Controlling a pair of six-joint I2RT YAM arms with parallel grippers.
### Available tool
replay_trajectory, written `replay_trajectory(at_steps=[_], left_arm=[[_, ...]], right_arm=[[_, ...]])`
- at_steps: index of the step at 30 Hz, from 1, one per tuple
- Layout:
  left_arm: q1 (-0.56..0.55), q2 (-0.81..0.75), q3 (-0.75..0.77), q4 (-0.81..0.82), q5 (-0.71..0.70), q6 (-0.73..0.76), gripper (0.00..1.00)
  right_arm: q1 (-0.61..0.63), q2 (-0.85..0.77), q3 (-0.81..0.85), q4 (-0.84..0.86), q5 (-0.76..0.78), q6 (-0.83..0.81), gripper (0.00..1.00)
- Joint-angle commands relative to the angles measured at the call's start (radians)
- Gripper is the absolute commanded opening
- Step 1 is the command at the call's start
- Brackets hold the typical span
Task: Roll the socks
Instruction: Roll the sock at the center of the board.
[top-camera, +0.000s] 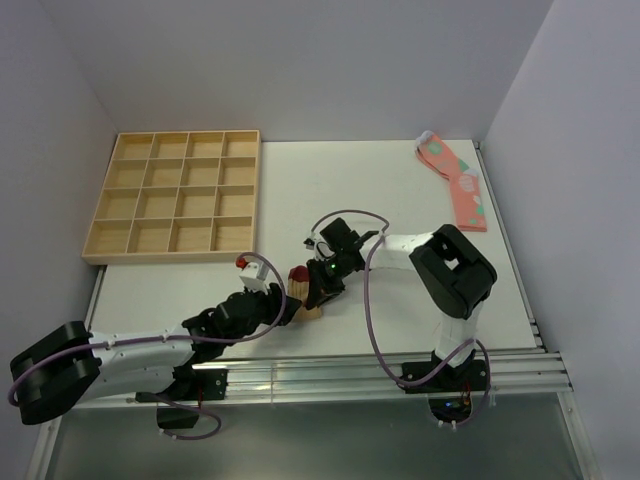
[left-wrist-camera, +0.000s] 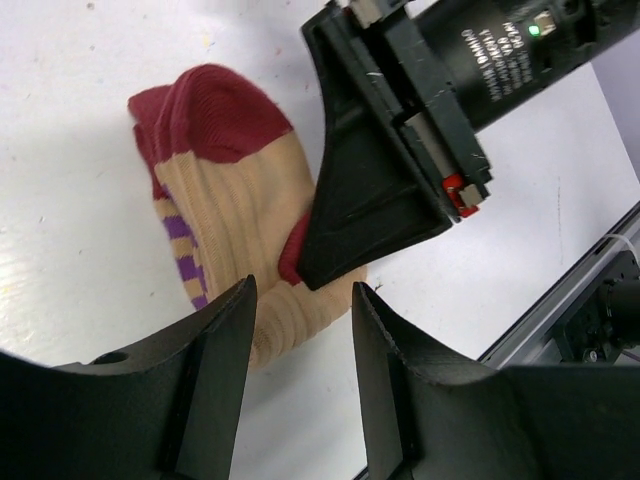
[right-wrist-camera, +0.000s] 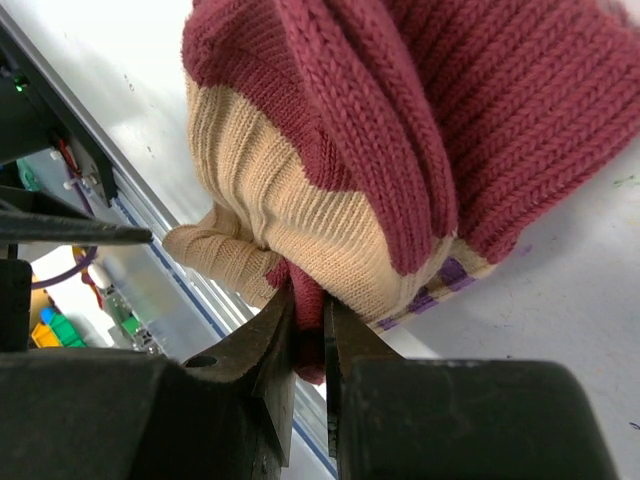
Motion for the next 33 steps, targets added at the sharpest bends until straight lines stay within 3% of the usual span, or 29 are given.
replay_trajectory(at_steps=[1,16,33], left_arm=[[-0.015,0.007,-0.01,0.097,-0.022,0.064,0.49],[-0.019,0.151,-0.008,0.255,0.057,0.123,0.5],[-0.019,0.341,0.027,0.323,0.11,0.121,0.45]], right_arm=[[-0.016,0.07,-0.026,-0.132,0.183,-0.095,0.0],[-0.041,0.072,-0.003,-0.181,0.182,-0.135,0.0],[-0.058,0.074,-0.006,-0.189,0.177,-0.156,0.0]])
